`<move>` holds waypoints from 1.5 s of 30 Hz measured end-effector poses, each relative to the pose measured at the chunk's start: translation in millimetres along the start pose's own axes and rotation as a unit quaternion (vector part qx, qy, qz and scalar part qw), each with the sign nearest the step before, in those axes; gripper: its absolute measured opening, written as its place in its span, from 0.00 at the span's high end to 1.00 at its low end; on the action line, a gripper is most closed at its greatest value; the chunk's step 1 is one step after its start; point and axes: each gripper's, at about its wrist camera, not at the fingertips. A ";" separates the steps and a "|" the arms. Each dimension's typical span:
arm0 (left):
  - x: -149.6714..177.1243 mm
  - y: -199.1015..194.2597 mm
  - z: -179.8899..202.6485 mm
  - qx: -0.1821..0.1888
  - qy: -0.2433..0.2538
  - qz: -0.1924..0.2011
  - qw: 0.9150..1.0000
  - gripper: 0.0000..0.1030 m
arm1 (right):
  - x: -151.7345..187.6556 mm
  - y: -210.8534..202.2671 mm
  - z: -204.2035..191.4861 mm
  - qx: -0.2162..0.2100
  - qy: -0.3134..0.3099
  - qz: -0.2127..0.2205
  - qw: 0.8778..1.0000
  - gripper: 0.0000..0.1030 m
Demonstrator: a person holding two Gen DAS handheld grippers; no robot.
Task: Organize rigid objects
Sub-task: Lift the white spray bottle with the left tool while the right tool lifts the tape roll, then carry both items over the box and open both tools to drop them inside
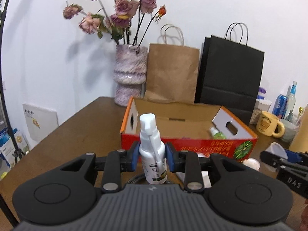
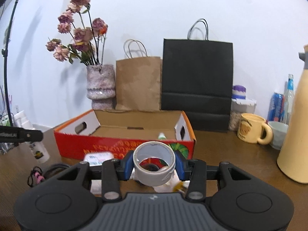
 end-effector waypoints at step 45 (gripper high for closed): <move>-106.2 145.5 21.1 -0.040 -0.013 0.007 0.999 0.71 | -115.1 159.2 -16.2 -0.023 0.006 -0.009 1.000 0.59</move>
Point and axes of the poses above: each gripper's, at about its wrist camera, not at the fingertips, and y roughly the way its jaws point, z to its right, x to its underside, and after that the axes turned 12 degrees about -z, right-handed
